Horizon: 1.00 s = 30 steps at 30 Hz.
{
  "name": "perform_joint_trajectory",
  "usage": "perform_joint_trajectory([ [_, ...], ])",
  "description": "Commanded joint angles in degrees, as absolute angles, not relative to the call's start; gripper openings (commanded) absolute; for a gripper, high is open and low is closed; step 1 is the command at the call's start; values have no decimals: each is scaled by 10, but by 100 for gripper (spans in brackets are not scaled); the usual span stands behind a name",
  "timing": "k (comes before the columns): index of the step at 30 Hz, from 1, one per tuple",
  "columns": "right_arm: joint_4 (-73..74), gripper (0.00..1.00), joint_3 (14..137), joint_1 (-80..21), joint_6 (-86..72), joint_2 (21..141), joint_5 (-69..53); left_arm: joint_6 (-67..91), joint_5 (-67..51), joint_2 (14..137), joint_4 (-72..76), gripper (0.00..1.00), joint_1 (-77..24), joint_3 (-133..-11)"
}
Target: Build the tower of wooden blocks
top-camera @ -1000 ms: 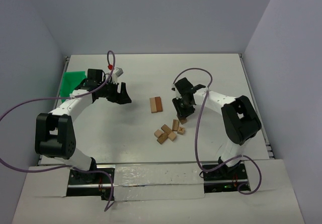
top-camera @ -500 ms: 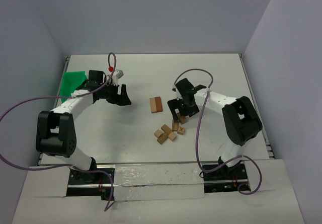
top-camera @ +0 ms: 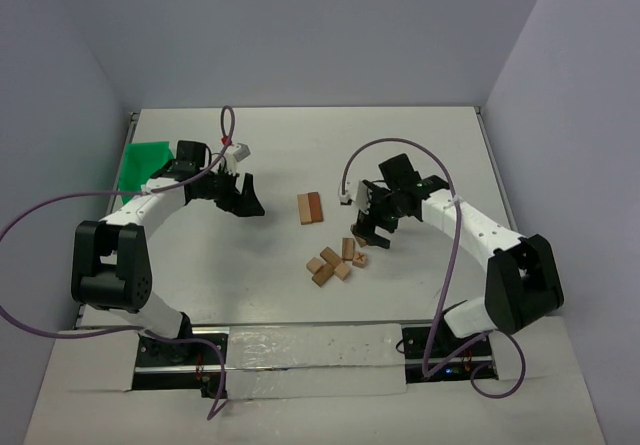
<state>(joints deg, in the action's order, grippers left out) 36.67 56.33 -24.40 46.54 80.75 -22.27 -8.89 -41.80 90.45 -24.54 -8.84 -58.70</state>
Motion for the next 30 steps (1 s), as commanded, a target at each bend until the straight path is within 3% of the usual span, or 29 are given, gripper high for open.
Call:
perform_joint_trajectory([
  [1, 435, 100, 574, -201, 745, 833, -323, -143, -497, 891, -279, 96, -87, -617],
  [7, 534, 100, 675, -188, 848, 941, -345, -168, -522, 889, -303, 99, -87, -621],
  [30, 462, 100, 640, -209, 909, 974, -330, -157, -503, 915, -279, 99, -87, -602],
])
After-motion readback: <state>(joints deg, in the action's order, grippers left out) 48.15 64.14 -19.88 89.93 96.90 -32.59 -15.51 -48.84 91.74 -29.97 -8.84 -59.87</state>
